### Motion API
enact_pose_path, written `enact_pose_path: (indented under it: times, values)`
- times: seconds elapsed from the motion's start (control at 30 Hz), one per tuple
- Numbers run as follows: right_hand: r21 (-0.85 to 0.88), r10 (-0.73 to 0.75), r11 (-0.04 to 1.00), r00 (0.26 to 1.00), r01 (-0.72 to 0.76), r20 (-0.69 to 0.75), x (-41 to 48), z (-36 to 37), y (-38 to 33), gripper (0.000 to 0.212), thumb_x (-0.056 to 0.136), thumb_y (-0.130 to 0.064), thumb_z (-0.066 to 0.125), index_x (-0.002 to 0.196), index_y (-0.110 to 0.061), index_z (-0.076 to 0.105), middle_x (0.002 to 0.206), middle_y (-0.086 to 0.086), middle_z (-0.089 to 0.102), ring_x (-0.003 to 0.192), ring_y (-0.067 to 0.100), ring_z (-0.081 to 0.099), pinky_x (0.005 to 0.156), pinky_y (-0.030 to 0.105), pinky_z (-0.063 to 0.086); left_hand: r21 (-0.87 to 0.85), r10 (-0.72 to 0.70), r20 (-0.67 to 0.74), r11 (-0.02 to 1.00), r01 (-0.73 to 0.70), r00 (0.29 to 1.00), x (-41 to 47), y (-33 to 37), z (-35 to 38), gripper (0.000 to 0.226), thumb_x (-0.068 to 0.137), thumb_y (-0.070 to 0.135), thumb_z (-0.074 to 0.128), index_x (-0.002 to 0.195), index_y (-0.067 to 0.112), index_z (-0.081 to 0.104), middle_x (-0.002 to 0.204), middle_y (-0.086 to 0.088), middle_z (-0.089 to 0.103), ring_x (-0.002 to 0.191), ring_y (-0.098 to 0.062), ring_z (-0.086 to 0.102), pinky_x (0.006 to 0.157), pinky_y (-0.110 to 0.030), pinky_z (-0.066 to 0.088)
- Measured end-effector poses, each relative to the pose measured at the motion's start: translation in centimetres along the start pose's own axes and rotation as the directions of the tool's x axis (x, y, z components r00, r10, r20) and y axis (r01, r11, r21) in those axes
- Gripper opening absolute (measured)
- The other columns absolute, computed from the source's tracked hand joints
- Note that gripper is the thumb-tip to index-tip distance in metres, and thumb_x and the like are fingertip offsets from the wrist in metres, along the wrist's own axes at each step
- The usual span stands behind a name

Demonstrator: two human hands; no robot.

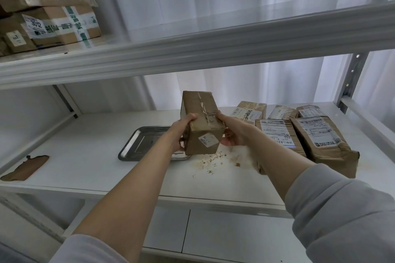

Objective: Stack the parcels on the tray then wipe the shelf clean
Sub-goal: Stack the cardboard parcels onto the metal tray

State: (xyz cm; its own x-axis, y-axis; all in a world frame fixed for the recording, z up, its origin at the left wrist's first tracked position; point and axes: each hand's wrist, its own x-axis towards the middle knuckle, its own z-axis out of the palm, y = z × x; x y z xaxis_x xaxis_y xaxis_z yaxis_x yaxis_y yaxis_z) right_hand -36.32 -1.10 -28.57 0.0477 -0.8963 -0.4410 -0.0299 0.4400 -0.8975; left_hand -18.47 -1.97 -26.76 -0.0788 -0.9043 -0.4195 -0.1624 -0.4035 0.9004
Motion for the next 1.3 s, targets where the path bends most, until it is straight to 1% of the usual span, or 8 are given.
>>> enact_pose_path:
  times: [0.23,0.4,0.5,0.6,0.67,0.8,1.03,1.3]
  values:
    - [-0.088,-0.002,0.996,0.997,-0.005,-0.078,0.4,0.0,0.3,0.070,0.082,-0.074,0.046,0.123,-0.018,0.053,0.117,0.009,0.061,0.097,0.024,0.061,0.078,0.035,0.053,-0.209,-0.047,0.016,0.977,0.049,0.999,0.3,0.6,-0.5,0.043,0.080,0.059,0.053,0.094,0.020,0.059,0.106,-0.011,0.061,0.107,-0.031,0.056,0.097,-0.054,0.042]
    - [0.062,0.077,0.995,0.993,-0.083,0.090,-0.3,0.5,0.4,0.072,0.077,-0.078,0.048,0.107,-0.013,0.057,0.111,0.010,0.068,0.096,0.026,0.069,0.073,0.039,0.059,-0.327,-0.050,0.081,0.942,0.074,0.995,0.5,0.3,-1.3,0.048,0.081,0.057,0.046,0.108,0.020,0.061,0.113,-0.010,0.066,0.110,-0.031,0.058,0.091,-0.055,0.045]
    - [0.167,0.014,0.986,1.000,-0.016,0.010,-0.2,0.7,0.4,0.057,0.078,-0.054,0.070,0.108,-0.007,0.058,0.099,0.009,0.068,0.088,0.025,0.071,0.065,0.038,0.061,-0.382,-0.022,-0.015,0.924,0.014,1.000,0.4,0.0,-1.8,0.024,0.097,0.032,0.038,0.112,0.022,0.055,0.099,-0.009,0.066,0.088,-0.026,0.062,0.075,-0.040,0.051]
    - [0.179,-0.048,0.983,0.999,0.048,-0.008,-0.2,0.8,0.4,0.046,0.080,-0.032,0.076,0.115,-0.006,0.059,0.107,0.009,0.068,0.088,0.024,0.070,0.072,0.041,0.061,-0.272,0.064,-0.165,0.956,-0.108,0.984,0.7,-0.3,-2.4,0.042,0.099,0.010,0.035,0.134,0.032,0.045,0.119,-0.009,0.062,0.075,-0.022,0.062,0.062,-0.035,0.054]
    - [0.179,-0.056,0.982,0.998,0.057,-0.013,-0.1,1.1,0.4,0.046,0.083,-0.024,0.074,0.122,-0.006,0.058,0.114,0.010,0.066,0.092,0.025,0.069,0.076,0.042,0.060,-0.230,0.108,-0.128,0.964,-0.136,0.986,0.8,-0.3,-2.5,0.046,0.094,0.032,0.053,0.138,0.023,0.047,0.124,-0.009,0.064,0.088,-0.026,0.068,0.067,-0.039,0.058]
    - [0.182,-0.058,0.981,0.996,0.069,-0.065,-0.3,1.5,0.5,0.044,0.084,-0.012,0.073,0.125,-0.007,0.055,0.111,0.010,0.066,0.085,0.023,0.067,0.069,0.038,0.061,-0.157,0.069,-0.037,0.985,-0.074,0.997,1.8,-0.8,-2.8,0.105,0.043,0.070,0.081,0.130,0.020,0.053,0.115,-0.009,0.069,0.101,-0.033,0.068,0.087,-0.051,0.055]
    - [0.138,-0.098,0.984,0.991,0.110,-0.095,-0.6,1.6,0.3,0.037,0.087,-0.007,0.069,0.121,-0.012,0.055,0.108,0.009,0.066,0.101,0.026,0.065,0.088,0.043,0.056,-0.036,0.132,-0.061,0.990,-0.135,0.989,0.2,-0.9,-2.8,0.063,0.081,0.041,0.068,0.136,0.023,0.044,0.109,-0.006,0.062,0.091,-0.020,0.058,0.068,-0.034,0.051]
    - [0.149,-0.132,0.977,0.984,0.150,-0.120,0.0,2.4,-0.2,0.037,0.088,-0.010,0.068,0.123,-0.013,0.057,0.114,0.009,0.067,0.104,0.025,0.064,0.087,0.036,0.055,-0.006,0.224,-0.172,0.973,-0.229,0.959,0.2,-0.3,-3.0,0.078,0.081,0.036,0.071,0.146,0.024,0.030,0.129,-0.006,0.056,0.088,-0.014,0.058,0.059,-0.028,0.047]
